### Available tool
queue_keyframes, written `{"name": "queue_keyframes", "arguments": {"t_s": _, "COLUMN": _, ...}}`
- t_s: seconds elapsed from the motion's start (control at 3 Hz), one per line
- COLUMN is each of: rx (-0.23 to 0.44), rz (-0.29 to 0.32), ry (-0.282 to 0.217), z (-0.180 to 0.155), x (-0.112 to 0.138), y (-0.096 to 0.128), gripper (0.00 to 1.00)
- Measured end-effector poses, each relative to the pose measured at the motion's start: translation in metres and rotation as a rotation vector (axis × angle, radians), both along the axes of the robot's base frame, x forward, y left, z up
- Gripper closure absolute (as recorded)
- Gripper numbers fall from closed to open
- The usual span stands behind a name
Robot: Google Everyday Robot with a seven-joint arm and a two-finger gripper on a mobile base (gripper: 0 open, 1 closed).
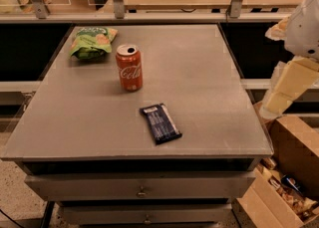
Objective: Knock coke can over
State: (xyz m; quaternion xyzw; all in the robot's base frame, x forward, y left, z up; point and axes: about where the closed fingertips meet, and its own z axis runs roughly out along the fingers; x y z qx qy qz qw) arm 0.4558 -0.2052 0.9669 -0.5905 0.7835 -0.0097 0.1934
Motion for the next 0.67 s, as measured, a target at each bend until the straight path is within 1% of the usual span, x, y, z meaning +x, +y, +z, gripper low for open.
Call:
{"name": "queue_keyframes", "arguments": {"t_s": 0.33, "rx": 0.152, "rz": -0.020, "ry": -0.028, "z": -0.025, "x": 0.031, "y": 0.031, "gripper": 0.00}}
{"name": "queue_keyframes", "arguments": {"t_s": 0.67, "rx": 0.320, "rz": -0.017, "ry": -0.086, "z": -0.040, "x": 0.067, "y": 0.074, "gripper": 0.00}}
